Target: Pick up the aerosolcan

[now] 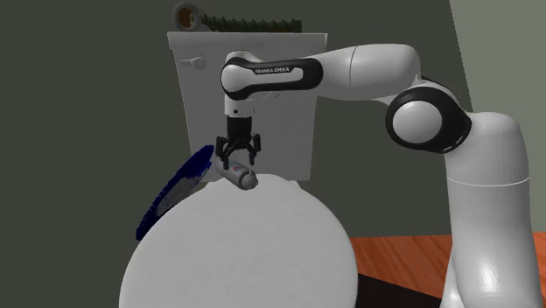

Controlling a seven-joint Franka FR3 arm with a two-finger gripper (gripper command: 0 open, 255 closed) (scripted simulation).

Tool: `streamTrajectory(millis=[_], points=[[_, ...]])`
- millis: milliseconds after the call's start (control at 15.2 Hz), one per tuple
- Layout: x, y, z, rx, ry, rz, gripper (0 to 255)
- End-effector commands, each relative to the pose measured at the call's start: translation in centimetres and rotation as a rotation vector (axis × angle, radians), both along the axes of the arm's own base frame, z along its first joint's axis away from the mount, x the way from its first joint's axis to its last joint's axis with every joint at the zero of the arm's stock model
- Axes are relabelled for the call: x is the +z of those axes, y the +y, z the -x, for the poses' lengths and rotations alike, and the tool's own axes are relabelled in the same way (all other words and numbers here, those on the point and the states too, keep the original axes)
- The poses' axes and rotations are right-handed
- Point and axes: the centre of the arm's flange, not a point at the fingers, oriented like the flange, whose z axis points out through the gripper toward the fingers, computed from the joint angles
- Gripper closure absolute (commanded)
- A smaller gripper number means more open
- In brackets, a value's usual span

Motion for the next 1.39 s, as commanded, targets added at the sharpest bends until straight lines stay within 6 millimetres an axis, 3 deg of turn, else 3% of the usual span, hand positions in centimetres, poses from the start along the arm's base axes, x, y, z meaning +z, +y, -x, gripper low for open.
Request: streamTrajectory(millis=[0,132,264,330,924,1320], points=[[-1.1,-0.1,0.0,-0.001,0.000,0.000,0],[-2.4,-0.1,0.0,-0.001,0.000,0.000,0],[-2.4,-0.1,0.0,-0.001,0.000,0.000,0],[-2.4,0.0,0.0,-0.001,0.000,0.000,255],[-2.4,-0.1,0.0,-0.001,0.000,0.000,255],[0.7,-0.1,0.0,-0.001,0.000,0.000,255]])
